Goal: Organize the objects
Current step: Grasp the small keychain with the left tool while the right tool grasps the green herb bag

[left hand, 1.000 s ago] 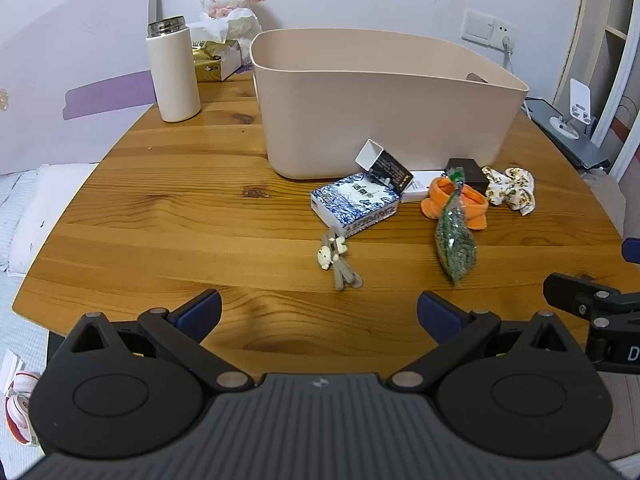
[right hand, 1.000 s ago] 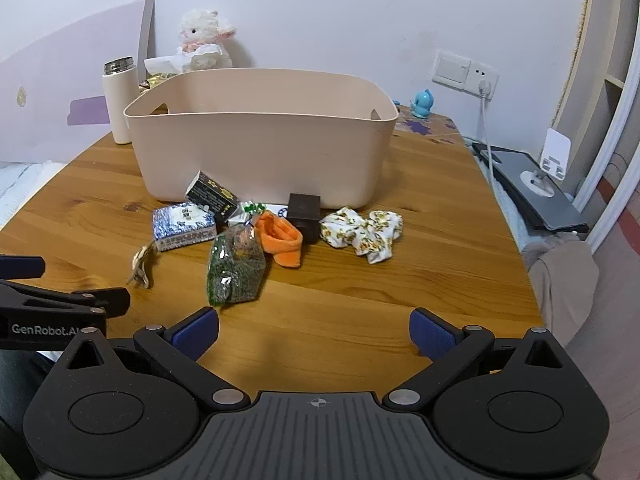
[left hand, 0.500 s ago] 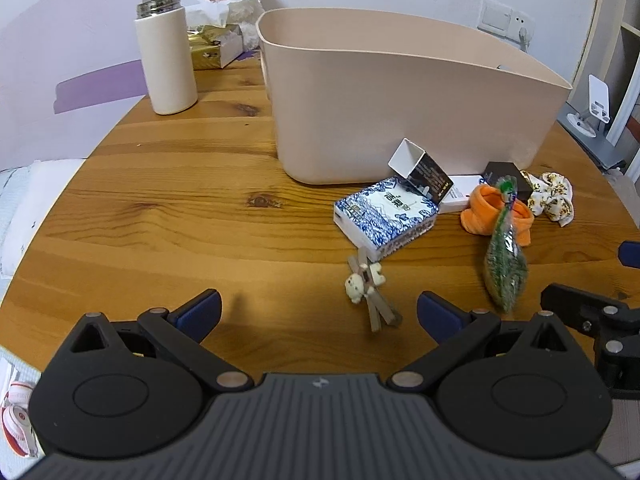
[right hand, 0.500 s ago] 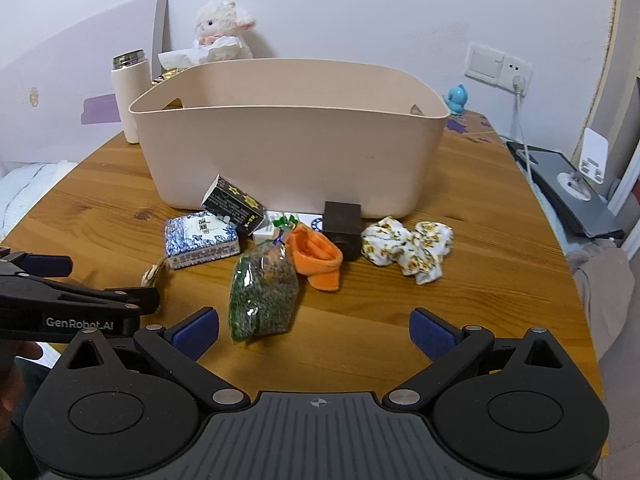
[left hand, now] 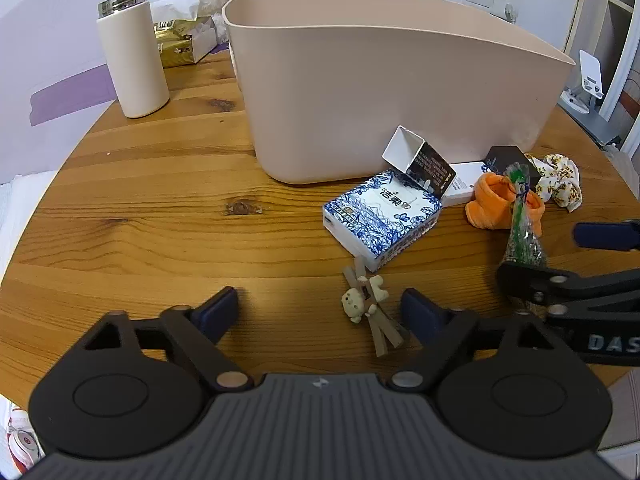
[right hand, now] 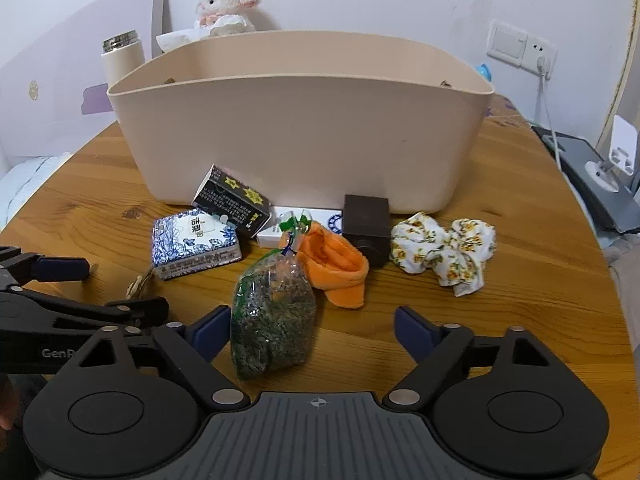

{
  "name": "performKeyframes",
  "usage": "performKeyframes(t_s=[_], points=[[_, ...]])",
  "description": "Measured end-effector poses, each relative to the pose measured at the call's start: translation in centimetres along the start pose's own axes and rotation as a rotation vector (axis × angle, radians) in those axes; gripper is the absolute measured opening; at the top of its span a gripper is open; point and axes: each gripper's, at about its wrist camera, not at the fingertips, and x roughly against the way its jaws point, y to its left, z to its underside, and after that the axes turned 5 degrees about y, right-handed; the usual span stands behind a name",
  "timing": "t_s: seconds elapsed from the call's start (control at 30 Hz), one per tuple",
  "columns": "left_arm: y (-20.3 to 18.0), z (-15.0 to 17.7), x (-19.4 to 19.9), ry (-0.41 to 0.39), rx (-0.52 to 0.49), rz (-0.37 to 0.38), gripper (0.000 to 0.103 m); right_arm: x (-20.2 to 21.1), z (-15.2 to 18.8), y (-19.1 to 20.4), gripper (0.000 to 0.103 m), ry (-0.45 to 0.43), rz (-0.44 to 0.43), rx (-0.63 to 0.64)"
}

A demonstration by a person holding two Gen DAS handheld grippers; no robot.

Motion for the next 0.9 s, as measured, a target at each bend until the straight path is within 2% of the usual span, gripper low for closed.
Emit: performKeyframes(t_s=[0.03, 0.2, 0.27, 0.33, 0.57, 0.9], points=[[0.0, 0.0, 0.2, -0.001, -0.002, 0.002, 0.078, -0.2, 0.0, 0.1, 0.078, 0.003, -0.003, 0.001], [0.0, 0.1, 0.7, 0.005, -0.024, 0.023, 0.051, -0.5, 0.6, 0.5, 0.039, 0.020, -0.020, 0.008], [-0.1, 0.2, 1.0, 0.007, -0.028, 0.035, 0.031, -0.3, 0.8, 0.6, 0.033, 0.014, -0.014, 0.015], [-0.1, 0.3, 1.1, 0.011, -0.026, 0.047, 0.018, -0.1, 1.0, 0.4, 0.032, 0.007, -0.023, 0.008], [0.6, 0.4, 2.0, 0.017, 0.020, 0.066, 0.015, 2.3, 1.5, 0.0, 0.030, -0.055, -0.013, 0.012], [1.4, -1.9, 7.2, -0.135, 0.033, 0.048, 0.015, 7.1, -0.4, -1.9, 0.030, -0.200, 0.025, -0.002]])
